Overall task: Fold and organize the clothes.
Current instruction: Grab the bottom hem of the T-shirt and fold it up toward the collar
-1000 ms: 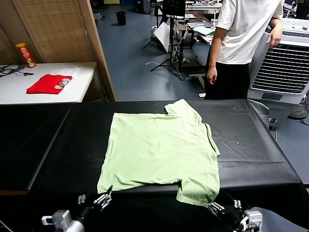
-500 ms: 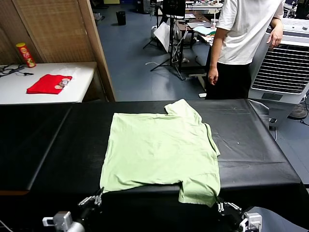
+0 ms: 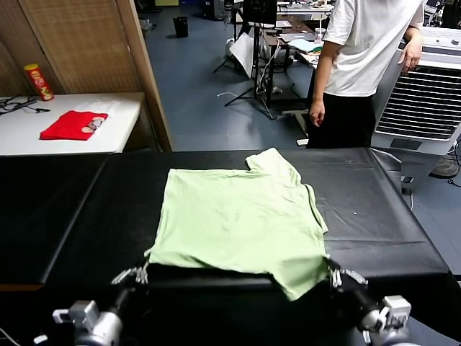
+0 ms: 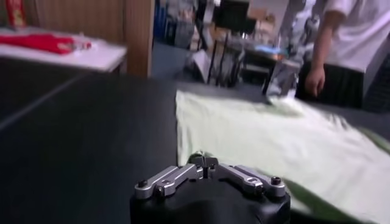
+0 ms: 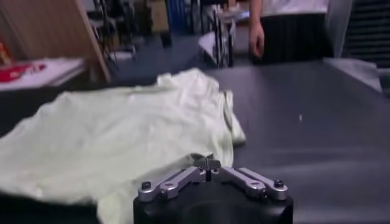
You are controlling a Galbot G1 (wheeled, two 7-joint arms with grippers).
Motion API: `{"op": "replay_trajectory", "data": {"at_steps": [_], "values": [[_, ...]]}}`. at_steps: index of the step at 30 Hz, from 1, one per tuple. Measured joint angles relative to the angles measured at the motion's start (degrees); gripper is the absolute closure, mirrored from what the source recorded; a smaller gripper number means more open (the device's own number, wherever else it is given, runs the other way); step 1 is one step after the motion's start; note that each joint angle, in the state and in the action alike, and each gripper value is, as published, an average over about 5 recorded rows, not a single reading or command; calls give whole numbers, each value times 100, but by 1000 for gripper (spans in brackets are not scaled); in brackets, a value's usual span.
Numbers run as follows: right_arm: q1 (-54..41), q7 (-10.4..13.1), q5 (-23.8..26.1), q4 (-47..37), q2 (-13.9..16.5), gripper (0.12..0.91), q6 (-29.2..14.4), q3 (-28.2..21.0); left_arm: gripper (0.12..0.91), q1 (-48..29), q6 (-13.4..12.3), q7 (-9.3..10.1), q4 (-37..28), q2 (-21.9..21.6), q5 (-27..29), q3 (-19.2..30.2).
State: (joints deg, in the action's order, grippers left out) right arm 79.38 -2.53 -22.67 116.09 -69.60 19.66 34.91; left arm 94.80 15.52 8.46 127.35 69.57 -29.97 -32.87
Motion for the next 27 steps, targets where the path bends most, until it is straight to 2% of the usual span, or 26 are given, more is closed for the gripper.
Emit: {"op": "replay_trajectory", "data": {"at_steps": [6, 12, 22, 24, 27], "values": [[-789, -36, 290, -892, -40, 904, -299, -483, 903, -660, -70, 9, -394, 89, 384, 179], [-1315, -99, 370, -1606, -144, 904, -429, -800, 903, -1178, -148, -5, -830, 96, 801, 332], [-1694, -166, 372, -2096, -192, 902, -693, -891, 903, -1628, -121, -20, -1514, 81, 1050, 457], [-1662, -192, 359, -2067, -151, 884, -628, -855, 903, -1699, -90, -22, -1630, 86, 1058, 479], [-1541, -244, 347, -1924, -57, 777, -470, -793, 882, -1784, -47, -28, -1764, 86, 1062, 499]]}}
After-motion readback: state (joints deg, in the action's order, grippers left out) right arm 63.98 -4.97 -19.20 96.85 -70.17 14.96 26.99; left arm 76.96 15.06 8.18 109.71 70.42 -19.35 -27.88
